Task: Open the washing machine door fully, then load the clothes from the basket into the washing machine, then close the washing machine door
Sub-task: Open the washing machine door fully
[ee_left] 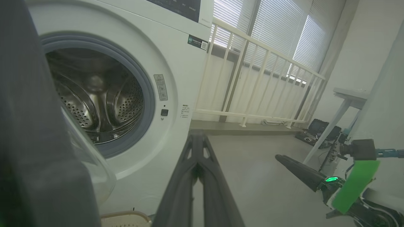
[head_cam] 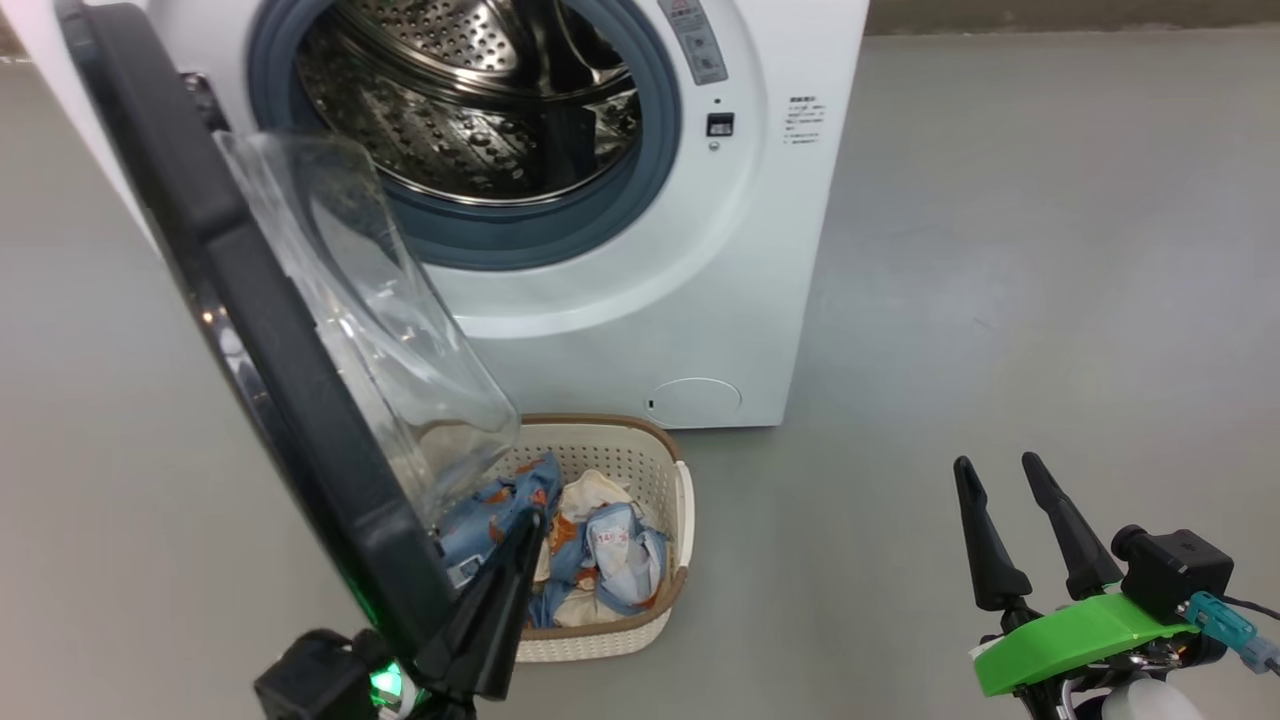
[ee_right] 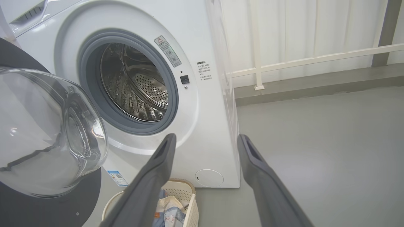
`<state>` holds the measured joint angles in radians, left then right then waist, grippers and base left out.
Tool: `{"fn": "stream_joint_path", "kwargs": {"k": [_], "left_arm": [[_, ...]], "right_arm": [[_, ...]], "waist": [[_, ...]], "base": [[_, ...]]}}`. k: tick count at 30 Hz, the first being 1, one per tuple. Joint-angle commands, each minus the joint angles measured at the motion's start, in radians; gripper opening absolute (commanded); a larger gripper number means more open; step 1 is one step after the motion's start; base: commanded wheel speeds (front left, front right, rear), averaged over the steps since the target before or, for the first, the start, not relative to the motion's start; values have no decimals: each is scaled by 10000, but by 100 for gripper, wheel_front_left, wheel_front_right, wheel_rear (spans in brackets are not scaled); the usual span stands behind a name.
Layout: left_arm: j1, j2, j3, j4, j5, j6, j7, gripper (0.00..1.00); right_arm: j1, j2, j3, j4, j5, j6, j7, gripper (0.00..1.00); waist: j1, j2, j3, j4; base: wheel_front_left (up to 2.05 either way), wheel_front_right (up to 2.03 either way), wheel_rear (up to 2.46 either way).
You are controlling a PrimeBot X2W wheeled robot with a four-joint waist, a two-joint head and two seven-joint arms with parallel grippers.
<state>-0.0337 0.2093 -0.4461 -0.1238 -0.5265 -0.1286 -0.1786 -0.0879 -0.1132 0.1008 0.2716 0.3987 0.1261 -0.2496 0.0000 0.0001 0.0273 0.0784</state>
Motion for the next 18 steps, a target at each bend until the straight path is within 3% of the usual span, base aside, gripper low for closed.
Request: {"fn": "stream_joint_path", "kwargs": {"k": [1, 18], "left_arm": [[-382, 99, 293, 45, -89, -12, 52, 0], [-668, -41, 796, 1742, -679, 298, 10, 0]], "right_arm": [[-217, -48, 248, -197, -130, 46, -122, 100], [-233, 26, 198, -168, -233, 46, -122, 100]], "waist": [[0, -1, 54, -148], [0, -1, 139, -152]], "base": [[0, 0, 0], [0, 0, 0]]}}
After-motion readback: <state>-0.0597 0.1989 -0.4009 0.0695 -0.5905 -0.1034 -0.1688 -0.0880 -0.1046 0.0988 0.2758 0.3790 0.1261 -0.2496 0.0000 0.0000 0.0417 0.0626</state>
